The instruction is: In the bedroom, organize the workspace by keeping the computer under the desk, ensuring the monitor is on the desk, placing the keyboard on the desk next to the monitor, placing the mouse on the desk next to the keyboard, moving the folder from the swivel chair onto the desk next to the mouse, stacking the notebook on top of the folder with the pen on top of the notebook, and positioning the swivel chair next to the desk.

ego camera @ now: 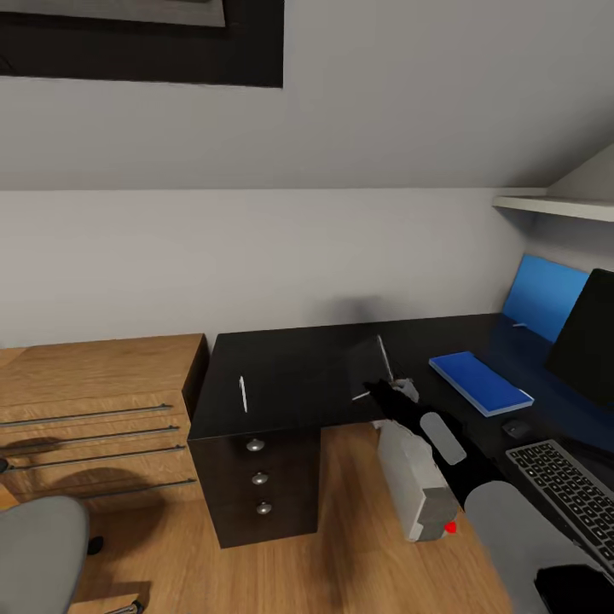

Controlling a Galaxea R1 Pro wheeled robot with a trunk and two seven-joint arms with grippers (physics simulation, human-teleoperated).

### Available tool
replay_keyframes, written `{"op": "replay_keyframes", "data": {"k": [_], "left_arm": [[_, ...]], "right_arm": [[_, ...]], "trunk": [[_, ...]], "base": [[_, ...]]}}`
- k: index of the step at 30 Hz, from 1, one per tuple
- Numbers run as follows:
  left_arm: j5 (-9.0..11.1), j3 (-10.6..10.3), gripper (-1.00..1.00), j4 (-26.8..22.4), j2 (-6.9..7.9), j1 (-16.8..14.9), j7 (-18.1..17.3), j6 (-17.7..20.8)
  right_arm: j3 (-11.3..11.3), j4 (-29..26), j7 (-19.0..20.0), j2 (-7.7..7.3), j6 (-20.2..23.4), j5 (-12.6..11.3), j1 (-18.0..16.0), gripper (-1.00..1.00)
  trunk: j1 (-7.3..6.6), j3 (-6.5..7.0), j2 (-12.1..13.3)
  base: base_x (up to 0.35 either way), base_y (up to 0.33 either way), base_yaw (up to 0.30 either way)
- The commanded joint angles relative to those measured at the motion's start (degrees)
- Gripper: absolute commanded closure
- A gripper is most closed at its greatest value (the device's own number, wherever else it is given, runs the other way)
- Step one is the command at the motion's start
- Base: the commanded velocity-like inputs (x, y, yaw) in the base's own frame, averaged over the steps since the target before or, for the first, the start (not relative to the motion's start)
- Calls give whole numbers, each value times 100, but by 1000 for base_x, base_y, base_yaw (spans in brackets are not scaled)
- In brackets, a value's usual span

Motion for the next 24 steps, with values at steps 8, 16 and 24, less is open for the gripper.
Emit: {"op": "replay_keyframes", "data": {"k": [8, 16, 24], "left_arm": [[59, -82, -100, 631, -14, -1, 34, -1104], [72, -84, -100, 813, 8, -1, 30, -1436], [74, -84, -100, 820, 9, -1, 31, -1449]], "right_arm": [[-242, -95, 269, -527, 466, -123, -26, 100], [-288, -67, 1127, -618, 462, -331, -19, 100], [-289, -54, 1208, -688, 421, -332, -19, 100]], "trunk": [[0, -6, -4], [0, -7, -4], [0, -10, -4]], "base": [[0, -3, 0], [0, -230, -8], [54, -307, -32]]}}
